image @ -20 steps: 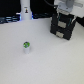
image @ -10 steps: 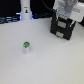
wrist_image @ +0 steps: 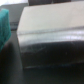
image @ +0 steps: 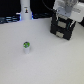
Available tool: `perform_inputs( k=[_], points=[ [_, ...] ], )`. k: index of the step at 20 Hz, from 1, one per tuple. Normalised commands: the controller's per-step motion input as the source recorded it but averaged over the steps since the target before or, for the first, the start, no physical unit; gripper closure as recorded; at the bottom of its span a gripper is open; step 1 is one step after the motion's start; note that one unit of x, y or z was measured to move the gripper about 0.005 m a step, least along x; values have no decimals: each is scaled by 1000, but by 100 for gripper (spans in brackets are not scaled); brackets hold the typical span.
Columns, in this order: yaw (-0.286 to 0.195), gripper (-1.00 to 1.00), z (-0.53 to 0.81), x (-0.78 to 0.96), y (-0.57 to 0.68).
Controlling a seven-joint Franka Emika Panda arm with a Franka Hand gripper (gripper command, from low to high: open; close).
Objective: Open the kcup holder, insert the kcup into the holder, and close the kcup holder
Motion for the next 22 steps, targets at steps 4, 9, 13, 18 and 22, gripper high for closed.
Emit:
perform_inputs(
  k=[4, 9, 13, 18, 22],
  points=[
    [-8, 100, -4, 54, 8],
    [-36, 100, 103, 440, -42],
    [-81, 100, 331, 837, -203],
    [-73, 100, 293, 883, -239],
    [-51, 100, 235, 952, -276]
  ],
)
